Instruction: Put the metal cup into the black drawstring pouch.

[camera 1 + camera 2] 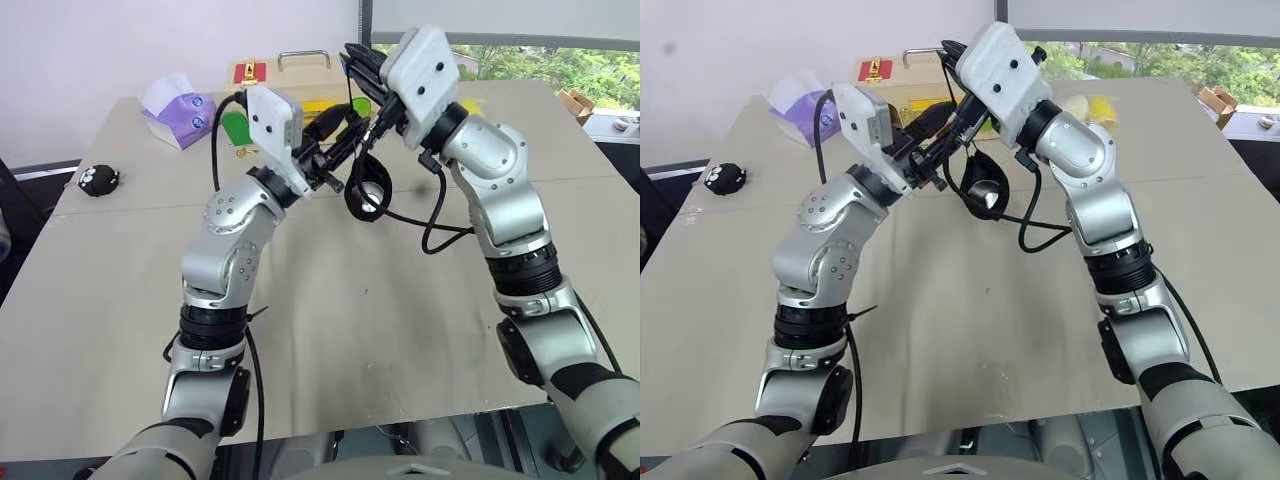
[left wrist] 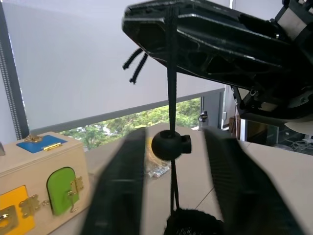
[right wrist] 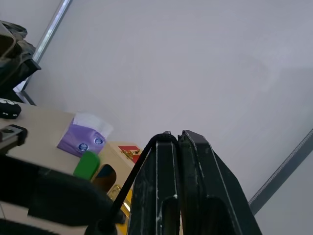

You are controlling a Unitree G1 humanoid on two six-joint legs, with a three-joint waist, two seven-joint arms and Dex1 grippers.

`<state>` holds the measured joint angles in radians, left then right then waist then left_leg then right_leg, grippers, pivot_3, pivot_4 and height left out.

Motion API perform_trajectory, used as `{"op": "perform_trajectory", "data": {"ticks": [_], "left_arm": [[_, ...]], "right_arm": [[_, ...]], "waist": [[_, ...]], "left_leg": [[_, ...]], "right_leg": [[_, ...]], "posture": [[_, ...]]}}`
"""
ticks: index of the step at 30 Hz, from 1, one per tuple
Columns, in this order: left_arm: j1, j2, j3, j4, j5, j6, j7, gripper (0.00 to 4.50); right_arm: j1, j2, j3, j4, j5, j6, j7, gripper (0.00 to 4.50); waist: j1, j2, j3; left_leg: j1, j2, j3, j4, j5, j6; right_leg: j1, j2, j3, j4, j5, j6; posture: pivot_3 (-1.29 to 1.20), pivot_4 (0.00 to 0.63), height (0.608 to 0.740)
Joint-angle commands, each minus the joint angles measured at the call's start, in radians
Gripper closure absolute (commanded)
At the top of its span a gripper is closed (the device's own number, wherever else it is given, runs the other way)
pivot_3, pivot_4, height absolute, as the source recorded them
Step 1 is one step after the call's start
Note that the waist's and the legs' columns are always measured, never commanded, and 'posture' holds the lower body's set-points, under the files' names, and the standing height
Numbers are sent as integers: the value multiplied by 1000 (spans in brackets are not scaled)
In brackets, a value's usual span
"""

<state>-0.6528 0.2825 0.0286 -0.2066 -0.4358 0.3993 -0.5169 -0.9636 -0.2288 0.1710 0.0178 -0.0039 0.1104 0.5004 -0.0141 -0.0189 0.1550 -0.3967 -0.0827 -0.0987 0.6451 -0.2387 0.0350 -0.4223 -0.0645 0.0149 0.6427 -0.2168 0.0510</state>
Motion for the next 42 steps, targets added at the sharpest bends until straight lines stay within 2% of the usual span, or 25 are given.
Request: {"op": "perform_trajectory", "data": {"ticks": [1,6,9,10,12,13,15,20,22,27,31,37,38,39,42], "left_arm": [[1,11,0,-19,7,-23,-12,4420],[12,14,-6,-1,32,-24,-7,4416],[28,18,-15,11,55,-21,-3,4416],[36,19,-19,14,64,-18,-2,4416],[87,33,-50,36,87,15,-13,4416],[112,30,-50,39,47,70,-29,4416],[148,36,-61,30,16,112,-60,4416],[182,41,-65,15,24,72,-73,4416],[191,43,-64,-16,-25,80,-118,3351],[212,51,-22,-82,-105,99,-158,1411],[243,95,64,-142,-219,172,-167,1411],[335,210,146,-134,-194,184,-155,1411],[360,232,159,-138,-191,183,-159,1359],[394,255,170,-149,-189,183,-167,1359],[511,304,187,-203,-203,182,-202,1359]], "right_arm": [[-38,4,-17,-48,13,-5,2,4500],[-46,9,-21,-42,12,-17,-1,4500],[-66,24,-46,-29,0,-63,-53,4500],[-80,29,-63,-18,-11,-92,-90,4500],[-152,-2,-139,24,-124,-243,-294,4500],[-179,-34,-155,42,-190,-313,-373,4500],[-201,-63,-165,63,-240,-382,-438,4500],[-198,-58,-147,93,-213,-419,-420,4500],[-176,-44,-127,94,-179,-408,-373,4500],[-107,-38,-60,41,-144,-399,-255,4500],[-56,-36,-56,-12,-116,-359,-209,4500],[10,-38,-49,-77,-43,-252,-124,4500],[30,-44,-41,-83,-9,-223,-82,3833],[57,-50,-41,-93,21,-191,-51,3643],[141,-57,-59,-144,141,-76,28,2168]], "waist": [[0,0,0],[0,0,0],[-1,0,0],[-1,0,0],[0,0,0],[1,0,0],[4,-2,-1],[-7,-1,0],[-9,-1,0],[-16,0,0],[-20,0,0],[-24,0,0],[-24,0,0],[-24,0,0],[-22,0,0]], "left_leg": [[0,0,0,0,0,0],[0,0,0,0,0,0],[0,0,0,0,0,0],[0,0,0,0,0,0],[0,0,0,0,0,0],[0,0,1,0,0,0],[-1,-1,1,-1,0,0],[0,0,6,-2,0,0],[0,1,7,-2,0,0],[0,1,6,-3,0,0],[-1,1,6,-3,0,0],[0,1,6,-3,0,0],[0,1,5,-3,0,0],[0,2,5,-4,0,0],[0,2,6,-4,0,0]], "right_leg": [[0,0,0,0,0,0],[0,0,0,0,0,0],[0,0,0,0,0,0],[0,0,0,0,0,0],[-1,0,0,0,0,0],[-1,0,0,1,0,0],[-2,2,0,0,0,0],[-3,0,2,1,0,0],[-4,1,3,2,0,0],[-4,1,4,2,0,0],[-4,0,5,2,0,0],[-4,1,5,2,0,0],[-4,1,5,2,0,0],[-4,1,5,2,0,0],[-4,0,6,1,0,0]], "posture": [[0,150,740],[0,150,740],[0,150,740],[0,150,740],[0,150,740],[0,150,740],[0,150,740],[0,150,740],[0,150,740],[0,150,740],[0,150,740],[0,150,740],[0,150,740],[0,150,740],[0,150,740]]}}
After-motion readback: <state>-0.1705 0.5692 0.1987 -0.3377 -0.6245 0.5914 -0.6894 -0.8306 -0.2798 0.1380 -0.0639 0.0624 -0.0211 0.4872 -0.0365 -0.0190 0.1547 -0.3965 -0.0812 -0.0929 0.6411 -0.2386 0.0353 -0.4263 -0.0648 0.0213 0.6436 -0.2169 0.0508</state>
